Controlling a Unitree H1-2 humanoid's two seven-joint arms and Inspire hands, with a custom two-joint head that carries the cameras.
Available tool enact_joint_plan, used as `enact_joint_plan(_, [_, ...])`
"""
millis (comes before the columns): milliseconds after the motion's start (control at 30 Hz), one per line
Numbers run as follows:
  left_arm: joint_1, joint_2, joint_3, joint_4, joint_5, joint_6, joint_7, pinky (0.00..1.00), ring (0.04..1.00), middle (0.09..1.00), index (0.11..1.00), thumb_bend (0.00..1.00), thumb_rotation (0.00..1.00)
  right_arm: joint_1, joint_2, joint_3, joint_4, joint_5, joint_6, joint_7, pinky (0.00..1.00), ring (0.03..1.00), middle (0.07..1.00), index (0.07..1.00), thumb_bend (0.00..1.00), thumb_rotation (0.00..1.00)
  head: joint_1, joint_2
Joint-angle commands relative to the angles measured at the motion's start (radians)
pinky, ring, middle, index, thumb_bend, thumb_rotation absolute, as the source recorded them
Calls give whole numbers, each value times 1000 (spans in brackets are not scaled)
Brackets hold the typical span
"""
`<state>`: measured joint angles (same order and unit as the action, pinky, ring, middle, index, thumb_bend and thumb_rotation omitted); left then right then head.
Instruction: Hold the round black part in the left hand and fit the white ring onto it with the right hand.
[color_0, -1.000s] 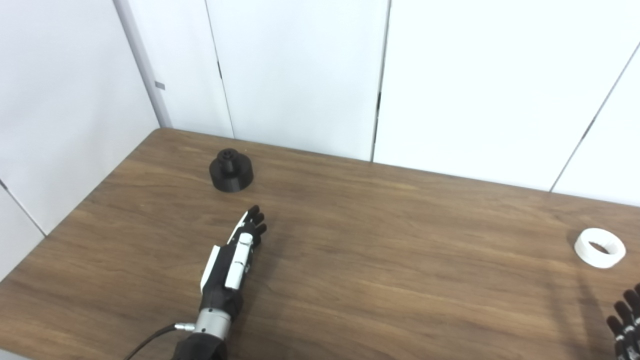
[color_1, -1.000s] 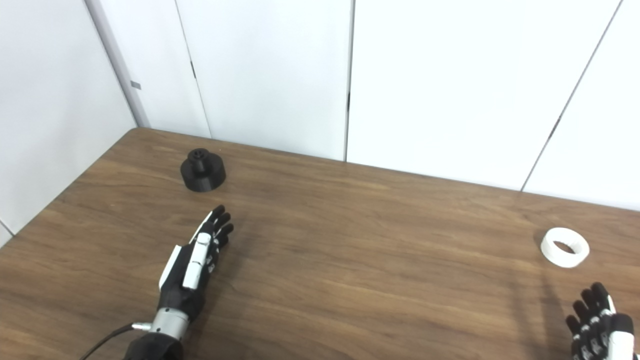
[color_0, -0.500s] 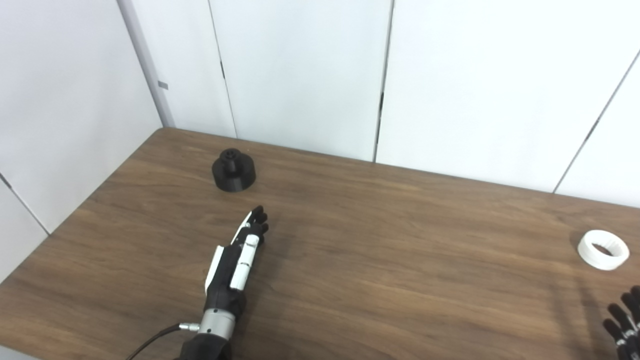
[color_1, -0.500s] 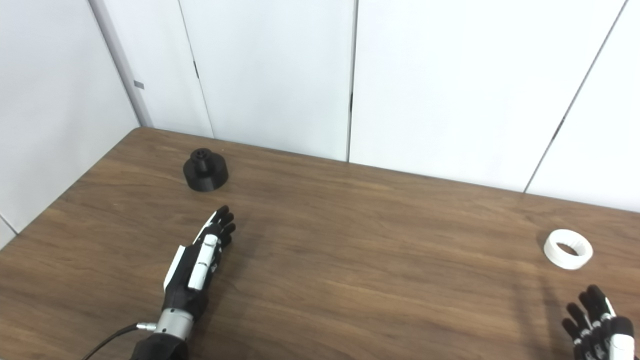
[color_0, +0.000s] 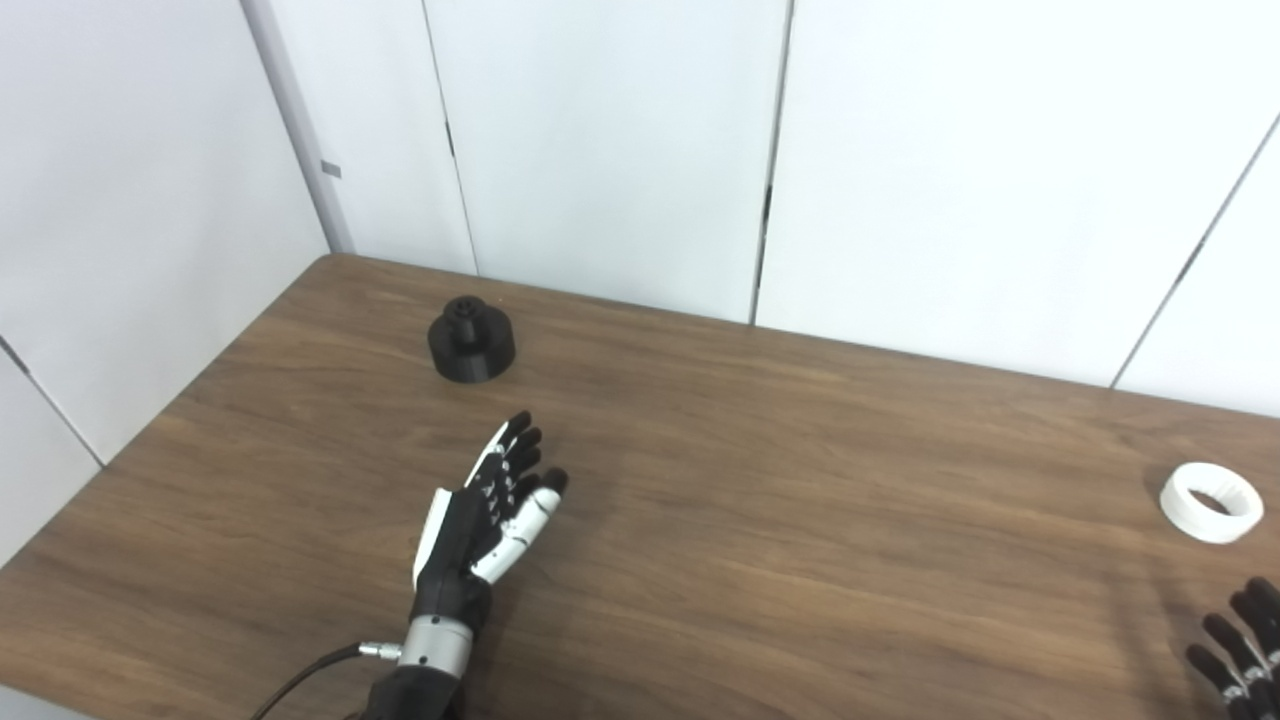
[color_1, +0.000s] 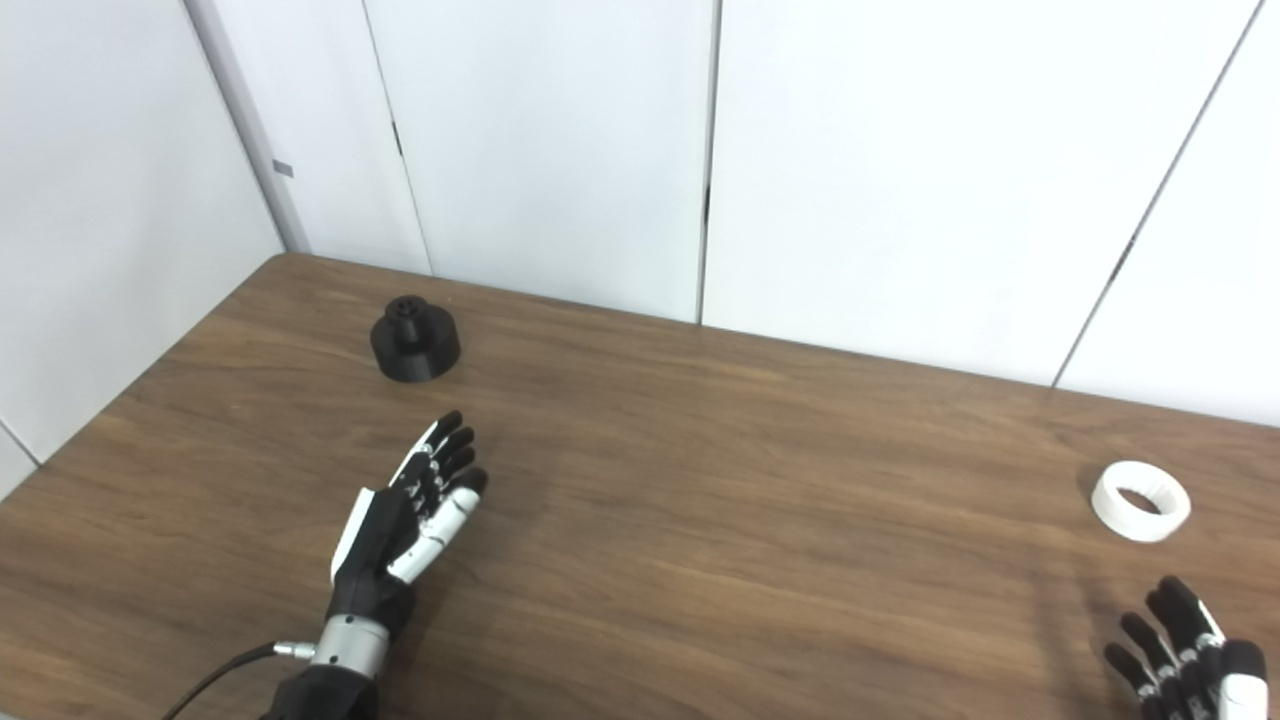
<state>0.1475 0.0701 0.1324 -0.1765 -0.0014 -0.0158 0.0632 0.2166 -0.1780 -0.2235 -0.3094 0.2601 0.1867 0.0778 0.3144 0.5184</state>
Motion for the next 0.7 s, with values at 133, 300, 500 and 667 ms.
enact_joint_plan(133, [-55, 80, 48, -170, 171, 109, 34, 860, 877, 899, 925, 774, 355, -17, -5, -3, -21, 6, -46, 8, 882, 917, 941, 914, 511, 1000, 1, 10])
enact_joint_plan(300, [-111, 187, 84, -225, 273, 247, 12, 884, 901, 917, 925, 840, 321, -18, 1, -1, -28, 11, -40, 7, 906, 922, 938, 909, 536, 1000, 7, 24])
enact_joint_plan(500, [-184, 316, 106, -205, 382, 318, 5, 708, 826, 883, 909, 996, 233, -14, 8, 5, -38, 2, -34, 0, 928, 942, 951, 917, 560, 1000, 9, 32])
enact_joint_plan(667, [-244, 400, 88, -150, 456, 378, -26, 951, 967, 951, 921, 1000, 285, -15, 17, 10, -48, -4, -23, -9, 937, 956, 966, 930, 579, 1000, 2, 38])
